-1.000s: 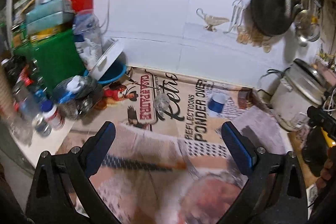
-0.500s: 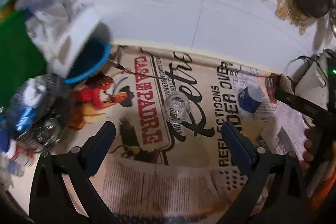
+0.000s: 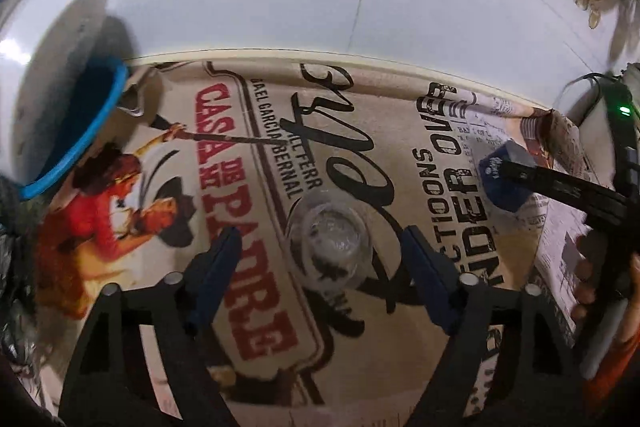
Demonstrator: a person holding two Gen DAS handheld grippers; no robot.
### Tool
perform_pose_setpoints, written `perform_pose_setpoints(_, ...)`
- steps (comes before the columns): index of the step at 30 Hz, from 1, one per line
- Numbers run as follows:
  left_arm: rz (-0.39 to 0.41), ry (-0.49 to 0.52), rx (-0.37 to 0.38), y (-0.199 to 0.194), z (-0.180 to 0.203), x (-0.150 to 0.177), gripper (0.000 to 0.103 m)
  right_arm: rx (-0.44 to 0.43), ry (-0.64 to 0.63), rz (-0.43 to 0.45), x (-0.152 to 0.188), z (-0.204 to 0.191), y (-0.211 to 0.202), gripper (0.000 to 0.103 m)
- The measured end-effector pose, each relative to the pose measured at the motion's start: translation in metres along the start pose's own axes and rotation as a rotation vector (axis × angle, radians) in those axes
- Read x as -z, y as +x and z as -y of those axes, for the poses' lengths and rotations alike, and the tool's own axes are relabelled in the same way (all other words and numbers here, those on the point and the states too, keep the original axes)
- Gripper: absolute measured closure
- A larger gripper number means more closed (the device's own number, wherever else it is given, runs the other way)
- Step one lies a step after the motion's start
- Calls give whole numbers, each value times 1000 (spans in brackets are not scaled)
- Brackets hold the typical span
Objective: Collect trash
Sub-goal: 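Grasp the clear plastic cup with the left tool while the right tool grasps the blue cup, then lift both cups off the counter and carry them down over the bin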
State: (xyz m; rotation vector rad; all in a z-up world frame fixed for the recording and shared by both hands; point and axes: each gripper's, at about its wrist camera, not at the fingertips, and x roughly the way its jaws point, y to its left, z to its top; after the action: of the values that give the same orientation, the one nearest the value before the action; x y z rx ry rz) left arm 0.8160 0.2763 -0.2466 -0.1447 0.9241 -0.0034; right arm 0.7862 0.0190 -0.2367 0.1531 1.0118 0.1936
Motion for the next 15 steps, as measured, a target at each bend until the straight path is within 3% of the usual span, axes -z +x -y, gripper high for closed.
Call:
perform_pose_setpoints(5, -17, 27, -2, 19, 7, -2, 53, -25, 10, 14, 11, 9, -29, 45)
perform_pose_setpoints(15, -11, 29, 22, -11, 26, 14, 54, -62, -6, 52, 31, 19, -74, 45)
